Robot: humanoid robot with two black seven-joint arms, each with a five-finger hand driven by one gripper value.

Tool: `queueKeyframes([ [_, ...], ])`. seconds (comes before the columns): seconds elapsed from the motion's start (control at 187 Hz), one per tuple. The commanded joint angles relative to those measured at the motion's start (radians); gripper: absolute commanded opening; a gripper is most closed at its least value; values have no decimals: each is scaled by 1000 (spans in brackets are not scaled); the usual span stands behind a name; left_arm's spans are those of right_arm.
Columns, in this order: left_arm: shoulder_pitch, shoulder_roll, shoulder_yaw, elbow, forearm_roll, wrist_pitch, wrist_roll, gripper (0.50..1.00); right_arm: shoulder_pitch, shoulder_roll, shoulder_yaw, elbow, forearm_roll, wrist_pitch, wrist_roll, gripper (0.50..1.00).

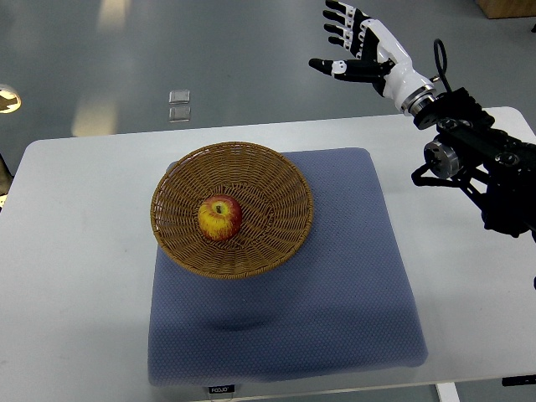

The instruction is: Place red apple in basket with right hand

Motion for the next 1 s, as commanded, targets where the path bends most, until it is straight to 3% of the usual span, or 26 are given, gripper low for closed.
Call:
queueKeyframes([
  [0.0, 0, 0, 0, 0, 0, 0, -1, 1000, -36, 1, 7, -27, 167, 35, -4, 917],
  [0.385, 0, 0, 0, 0, 0, 0, 0, 1000, -108, 8, 15, -30, 558, 83, -5, 921],
  [0.605, 0, 0, 0, 0, 0, 0, 0, 1000, -121, 73, 44, -31, 563, 74, -1, 924],
  [0.996, 0, 0, 0, 0, 0, 0, 0, 1000, -158, 80, 44, -31, 557, 71, 10, 924],
])
